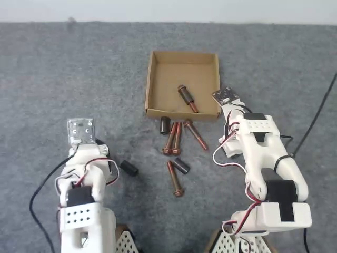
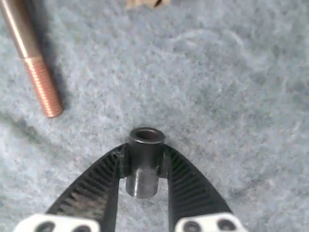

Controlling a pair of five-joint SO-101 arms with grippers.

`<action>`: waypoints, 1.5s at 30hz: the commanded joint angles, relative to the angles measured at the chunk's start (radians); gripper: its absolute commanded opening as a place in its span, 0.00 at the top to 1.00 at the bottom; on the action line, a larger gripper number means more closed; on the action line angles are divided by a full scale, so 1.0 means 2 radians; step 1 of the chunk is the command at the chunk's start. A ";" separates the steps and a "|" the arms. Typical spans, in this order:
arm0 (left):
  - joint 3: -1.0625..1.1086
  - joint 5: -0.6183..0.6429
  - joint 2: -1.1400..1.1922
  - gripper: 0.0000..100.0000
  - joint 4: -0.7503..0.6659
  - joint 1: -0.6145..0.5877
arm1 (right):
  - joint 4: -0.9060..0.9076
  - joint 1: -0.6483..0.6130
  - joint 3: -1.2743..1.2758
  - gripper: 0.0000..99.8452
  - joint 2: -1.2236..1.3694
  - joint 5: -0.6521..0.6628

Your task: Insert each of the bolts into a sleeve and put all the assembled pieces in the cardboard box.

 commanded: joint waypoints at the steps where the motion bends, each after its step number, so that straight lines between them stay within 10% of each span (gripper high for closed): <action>1: -0.102 0.003 -0.005 0.99 0.080 0.009 | 0.001 0.009 -0.009 0.99 -0.003 -0.007; 12: -0.388 0.117 -0.004 0.99 0.276 0.153 | 0.004 0.018 -0.008 0.99 -0.005 -0.008; 45: -0.606 0.396 0.557 0.94 0.163 0.338 | 0.003 0.026 -0.010 0.99 -0.003 -0.004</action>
